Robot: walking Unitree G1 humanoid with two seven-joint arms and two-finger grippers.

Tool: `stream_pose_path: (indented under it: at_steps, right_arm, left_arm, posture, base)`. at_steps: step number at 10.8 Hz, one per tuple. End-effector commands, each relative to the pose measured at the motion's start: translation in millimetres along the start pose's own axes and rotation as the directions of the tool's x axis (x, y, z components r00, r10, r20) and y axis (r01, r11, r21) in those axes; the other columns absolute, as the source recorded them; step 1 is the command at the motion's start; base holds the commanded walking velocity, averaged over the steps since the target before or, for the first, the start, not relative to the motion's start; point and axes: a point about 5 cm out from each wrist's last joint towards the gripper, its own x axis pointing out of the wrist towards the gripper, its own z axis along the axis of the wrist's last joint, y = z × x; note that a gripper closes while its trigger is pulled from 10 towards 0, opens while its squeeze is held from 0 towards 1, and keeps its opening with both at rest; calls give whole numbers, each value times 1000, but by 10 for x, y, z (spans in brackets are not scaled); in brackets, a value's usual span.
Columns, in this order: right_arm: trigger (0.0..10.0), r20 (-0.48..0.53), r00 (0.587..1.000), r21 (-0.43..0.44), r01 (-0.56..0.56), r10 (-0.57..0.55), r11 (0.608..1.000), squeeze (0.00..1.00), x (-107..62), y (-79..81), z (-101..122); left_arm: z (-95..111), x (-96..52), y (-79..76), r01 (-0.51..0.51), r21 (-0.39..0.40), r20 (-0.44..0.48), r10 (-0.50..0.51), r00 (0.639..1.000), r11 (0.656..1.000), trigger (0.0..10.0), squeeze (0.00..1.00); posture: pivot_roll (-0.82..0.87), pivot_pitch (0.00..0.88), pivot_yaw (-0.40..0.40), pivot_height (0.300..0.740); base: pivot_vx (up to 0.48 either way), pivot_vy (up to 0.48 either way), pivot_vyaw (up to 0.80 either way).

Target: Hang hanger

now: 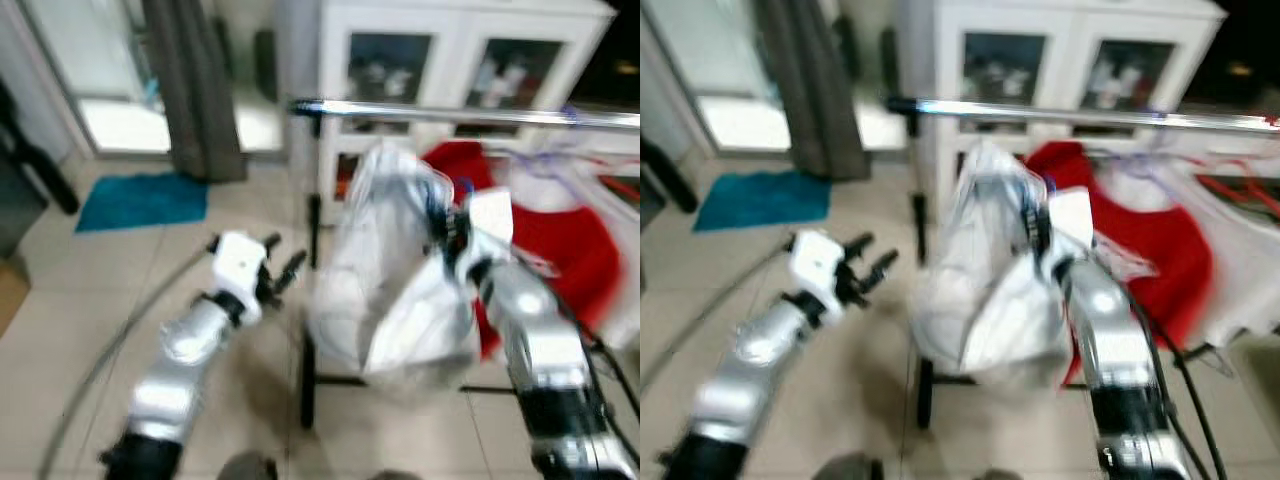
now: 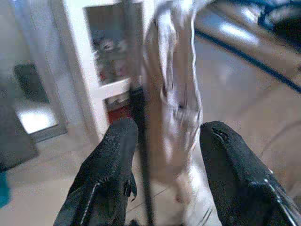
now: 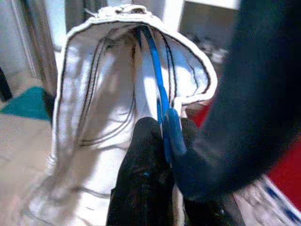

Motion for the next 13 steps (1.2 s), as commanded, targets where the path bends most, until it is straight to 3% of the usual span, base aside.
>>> stream_pose_path:
  at_steps: [1, 3, 6, 10, 11, 12, 13]
  right_arm:
    - [10000, 76, 997, -40, 24, -21, 999, 0, 16, -44, 274]
    - [10000, 34, 998, -54, 56, -54, 997, 0, 125, -54, 404]
    - [10000, 36, 992, -7, 123, -122, 992, 0, 308, -50, 615]
    - [10000, -5, 989, -30, 145, -145, 989, 0, 688, -77, 816]
    - [10000, 1, 990, -46, 141, -141, 989, 0, 706, -71, 820]
    - [10000, -8, 994, -32, 111, -111, 993, 0, 657, -44, 723]
    - [10000, -14, 996, -18, 90, -90, 996, 0, 500, -47, 494]
  left_arm:
    - [79, 14, -77, 73, 9, 7, -73, 997, 997, 10000, 0]
    - [277, 7, -120, 202, 56, -12, -202, 979, 978, 10000, 0]
    - [393, 39, -100, 204, 29, -50, -202, 978, 979, 10000, 0]
    - [507, 78, 21, 125, -8, -36, -125, 992, 992, 10000, 0]
    - [502, 93, 31, 79, -19, -21, -80, 997, 997, 10000, 0]
    - [423, 92, 75, -48, -45, -31, 47, 998, 998, 10000, 0]
    - [292, 26, 106, -126, -26, -55, 125, 991, 992, 10000, 0]
  posture:
    - [-13, 0, -30, 740]
    - [-8, 0, -33, 740]
    - [-7, 0, -37, 740]
    - [5, 0, -35, 740]
    - [5, 0, -35, 740]
    - [10, 0, -44, 740]
    - [4, 0, -46, 740]
  base:
    - [0, 0, 0]
    - [0, 0, 0]
    - [0, 0, 0]
    - [0, 0, 0]
    - [0, 0, 0]
    - [0, 0, 0]
    - [0, 0, 0]
